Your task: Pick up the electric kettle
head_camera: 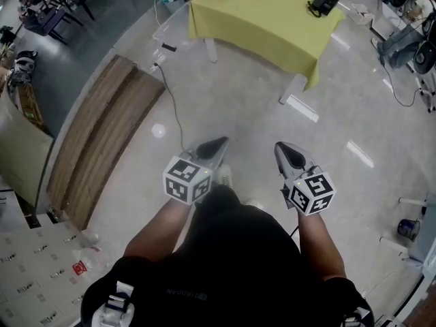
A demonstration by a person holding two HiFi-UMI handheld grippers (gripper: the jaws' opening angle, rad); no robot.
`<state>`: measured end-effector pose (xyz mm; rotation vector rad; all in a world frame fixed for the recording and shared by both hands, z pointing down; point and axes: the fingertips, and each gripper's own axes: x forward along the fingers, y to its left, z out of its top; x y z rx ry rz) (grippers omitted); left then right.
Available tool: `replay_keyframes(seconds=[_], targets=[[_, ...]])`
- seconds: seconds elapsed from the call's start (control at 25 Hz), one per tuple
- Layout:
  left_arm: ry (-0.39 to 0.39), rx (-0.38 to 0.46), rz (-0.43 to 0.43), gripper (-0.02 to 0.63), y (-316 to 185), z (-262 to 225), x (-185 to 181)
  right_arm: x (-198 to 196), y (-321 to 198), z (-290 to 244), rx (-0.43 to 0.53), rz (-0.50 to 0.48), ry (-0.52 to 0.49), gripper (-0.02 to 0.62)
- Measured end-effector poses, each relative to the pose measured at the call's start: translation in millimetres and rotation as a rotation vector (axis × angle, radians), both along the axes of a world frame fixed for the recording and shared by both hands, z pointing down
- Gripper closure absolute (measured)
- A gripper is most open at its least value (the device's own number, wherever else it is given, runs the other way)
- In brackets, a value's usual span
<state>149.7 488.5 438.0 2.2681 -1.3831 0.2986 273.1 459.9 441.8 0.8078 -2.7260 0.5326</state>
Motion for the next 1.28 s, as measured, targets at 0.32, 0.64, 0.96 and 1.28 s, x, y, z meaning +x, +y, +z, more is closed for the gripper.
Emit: replay_keyframes(seconds=[0.32,0.64,0.96,1.28], targets=[[0.010,0.041,-0.013,0.604,-44.5,-12.2,-28.1,-23.5,-39.4,-3.9,0.005,-0.003,0.013,0.589],[0.027,0.035,-0.015,0.604,-69.1,-17.7,-64.9,-57.9,-70.1,-16.7,0.011,0.010,0.010,0.589],[0.015,0.060,0.017,0.604,-94.5,-20.2,-94.3,-91.3,-96.0,-13.9,0.015,0.028,0.006,0.589],[0.010,0.056,0.023,0.604,-101.8,-18.6,-133.7,-126.3,-112.1,-22.0,0.042,0.035,0.004,0.589]])
